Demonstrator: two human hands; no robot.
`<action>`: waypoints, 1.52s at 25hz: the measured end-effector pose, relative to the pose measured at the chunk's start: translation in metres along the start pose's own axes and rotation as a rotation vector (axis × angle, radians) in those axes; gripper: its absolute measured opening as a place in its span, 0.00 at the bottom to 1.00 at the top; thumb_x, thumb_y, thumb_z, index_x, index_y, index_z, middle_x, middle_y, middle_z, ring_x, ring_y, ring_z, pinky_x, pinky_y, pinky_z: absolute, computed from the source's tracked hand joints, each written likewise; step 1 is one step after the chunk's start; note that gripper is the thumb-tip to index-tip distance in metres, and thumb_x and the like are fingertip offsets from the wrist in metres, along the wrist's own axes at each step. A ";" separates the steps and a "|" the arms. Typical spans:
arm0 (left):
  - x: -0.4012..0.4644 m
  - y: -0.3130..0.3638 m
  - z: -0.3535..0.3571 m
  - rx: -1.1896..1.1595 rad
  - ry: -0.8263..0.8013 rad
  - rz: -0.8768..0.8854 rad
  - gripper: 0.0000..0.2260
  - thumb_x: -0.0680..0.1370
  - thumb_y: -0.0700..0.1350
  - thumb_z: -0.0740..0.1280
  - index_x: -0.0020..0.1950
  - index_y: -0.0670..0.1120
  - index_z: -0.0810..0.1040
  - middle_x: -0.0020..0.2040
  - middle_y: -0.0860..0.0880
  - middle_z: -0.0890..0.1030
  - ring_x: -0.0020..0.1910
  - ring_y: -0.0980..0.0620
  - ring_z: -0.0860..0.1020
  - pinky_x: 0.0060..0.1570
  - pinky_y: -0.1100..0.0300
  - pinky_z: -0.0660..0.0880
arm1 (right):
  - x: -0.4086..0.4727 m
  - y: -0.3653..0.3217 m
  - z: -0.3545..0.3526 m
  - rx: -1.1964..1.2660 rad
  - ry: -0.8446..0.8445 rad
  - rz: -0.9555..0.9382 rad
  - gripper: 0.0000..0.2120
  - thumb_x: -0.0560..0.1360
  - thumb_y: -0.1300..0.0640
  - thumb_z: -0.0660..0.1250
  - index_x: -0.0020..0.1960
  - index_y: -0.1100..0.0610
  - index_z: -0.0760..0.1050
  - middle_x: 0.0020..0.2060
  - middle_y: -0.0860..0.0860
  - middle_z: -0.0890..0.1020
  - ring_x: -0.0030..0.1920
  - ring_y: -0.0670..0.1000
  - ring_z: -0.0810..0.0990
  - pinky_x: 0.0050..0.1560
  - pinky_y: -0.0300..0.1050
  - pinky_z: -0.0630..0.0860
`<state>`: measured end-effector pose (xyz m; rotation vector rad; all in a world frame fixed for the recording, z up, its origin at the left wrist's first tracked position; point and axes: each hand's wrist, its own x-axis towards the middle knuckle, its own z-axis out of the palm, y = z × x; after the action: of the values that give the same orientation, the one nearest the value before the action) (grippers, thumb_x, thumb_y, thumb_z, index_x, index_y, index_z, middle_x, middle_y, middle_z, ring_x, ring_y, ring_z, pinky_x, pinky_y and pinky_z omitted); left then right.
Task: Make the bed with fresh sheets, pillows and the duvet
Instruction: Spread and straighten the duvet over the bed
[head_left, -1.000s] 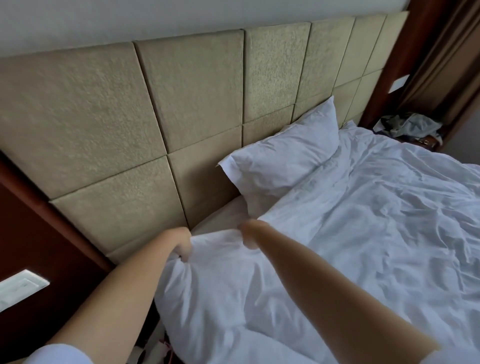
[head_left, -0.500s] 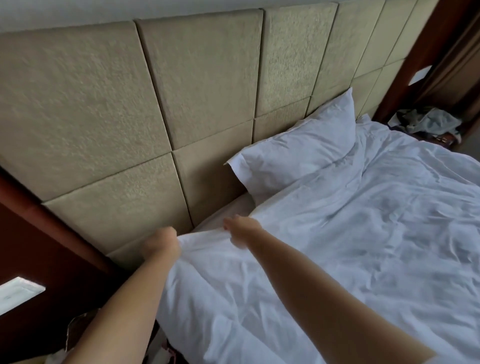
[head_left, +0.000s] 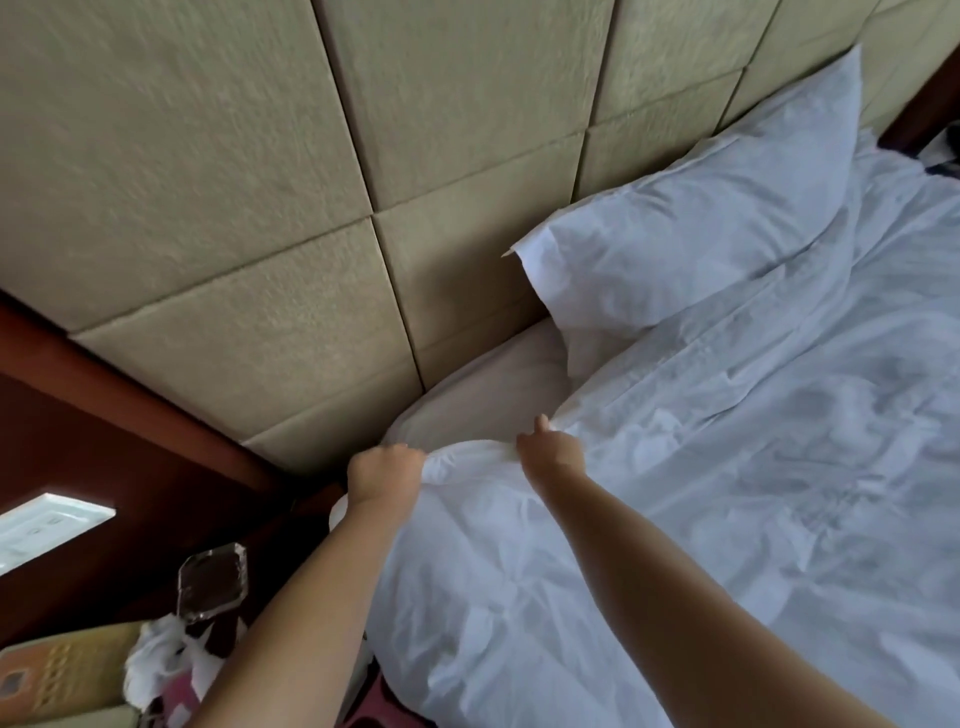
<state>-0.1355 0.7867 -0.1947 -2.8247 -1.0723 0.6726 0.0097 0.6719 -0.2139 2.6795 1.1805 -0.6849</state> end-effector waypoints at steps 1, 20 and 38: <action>-0.002 -0.002 -0.005 0.008 0.004 -0.013 0.13 0.79 0.38 0.57 0.58 0.50 0.76 0.57 0.49 0.79 0.56 0.47 0.78 0.45 0.58 0.72 | 0.000 -0.001 -0.009 -0.010 0.017 -0.009 0.17 0.79 0.64 0.52 0.67 0.61 0.68 0.62 0.58 0.73 0.61 0.60 0.75 0.57 0.48 0.72; -0.015 -0.002 -0.117 -0.208 0.096 -0.170 0.12 0.77 0.44 0.63 0.60 0.47 0.76 0.60 0.46 0.78 0.60 0.46 0.77 0.54 0.55 0.74 | -0.062 0.013 -0.121 0.050 0.175 -0.016 0.16 0.78 0.65 0.55 0.65 0.60 0.70 0.60 0.57 0.76 0.59 0.59 0.76 0.53 0.49 0.73; -0.033 0.020 -0.141 -0.028 0.018 -0.048 0.16 0.78 0.43 0.61 0.66 0.48 0.73 0.65 0.48 0.74 0.63 0.47 0.74 0.58 0.55 0.72 | -0.096 0.020 -0.132 0.006 0.217 0.002 0.14 0.78 0.66 0.57 0.62 0.60 0.72 0.58 0.57 0.77 0.57 0.58 0.77 0.50 0.46 0.72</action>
<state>-0.0867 0.7652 -0.0586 -2.8128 -1.1511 0.6312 0.0141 0.6335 -0.0537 2.8169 1.2242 -0.4055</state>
